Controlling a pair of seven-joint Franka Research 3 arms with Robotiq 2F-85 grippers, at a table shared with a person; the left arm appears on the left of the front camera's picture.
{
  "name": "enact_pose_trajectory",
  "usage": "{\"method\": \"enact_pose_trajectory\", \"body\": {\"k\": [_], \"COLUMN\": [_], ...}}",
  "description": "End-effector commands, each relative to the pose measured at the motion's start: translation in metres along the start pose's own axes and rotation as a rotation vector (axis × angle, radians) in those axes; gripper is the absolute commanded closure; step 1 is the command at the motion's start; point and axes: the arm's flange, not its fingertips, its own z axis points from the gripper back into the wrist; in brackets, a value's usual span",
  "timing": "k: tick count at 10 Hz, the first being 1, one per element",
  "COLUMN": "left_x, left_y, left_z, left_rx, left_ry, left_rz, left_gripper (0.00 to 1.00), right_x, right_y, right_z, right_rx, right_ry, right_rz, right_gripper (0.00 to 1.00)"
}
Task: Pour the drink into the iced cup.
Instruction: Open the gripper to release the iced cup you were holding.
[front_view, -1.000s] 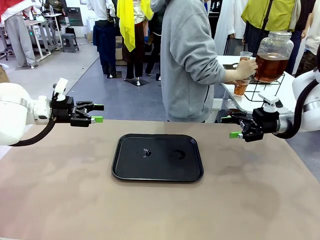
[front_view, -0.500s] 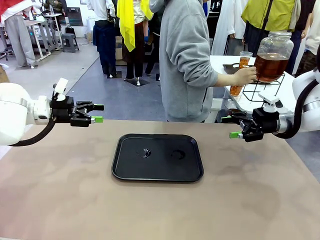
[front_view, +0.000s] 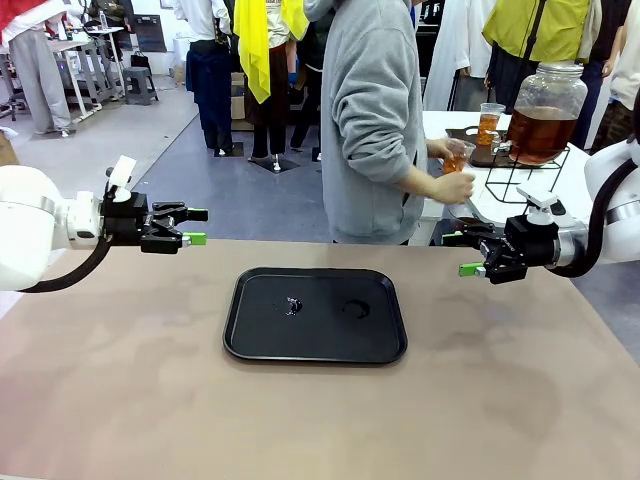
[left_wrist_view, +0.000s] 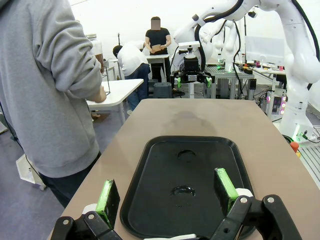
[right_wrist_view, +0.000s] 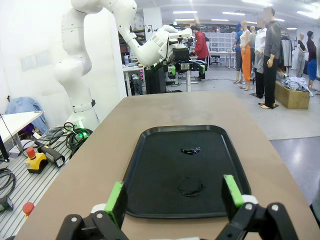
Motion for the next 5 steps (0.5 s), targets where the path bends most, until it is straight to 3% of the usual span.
{"method": "enact_pose_trajectory", "body": {"k": [1, 5], "left_x": [0.0027, 0.0027], "left_y": [0.0002, 0.0002], "left_z": [-0.0002, -0.0002], "left_rx": [-0.003, -0.003], "left_ry": [-0.003, -0.003], "left_rz": [0.002, 0.002], "left_gripper": [0.0, 0.0], "right_x": [0.0053, 0.0053], "right_y": [-0.001, -0.001], "right_z": [-0.0019, -0.0019], "right_rx": [0.0, 0.0], "right_ry": [0.009, 0.009], "right_rz": [-0.003, -0.003], "right_gripper": [0.0, 0.0]}}
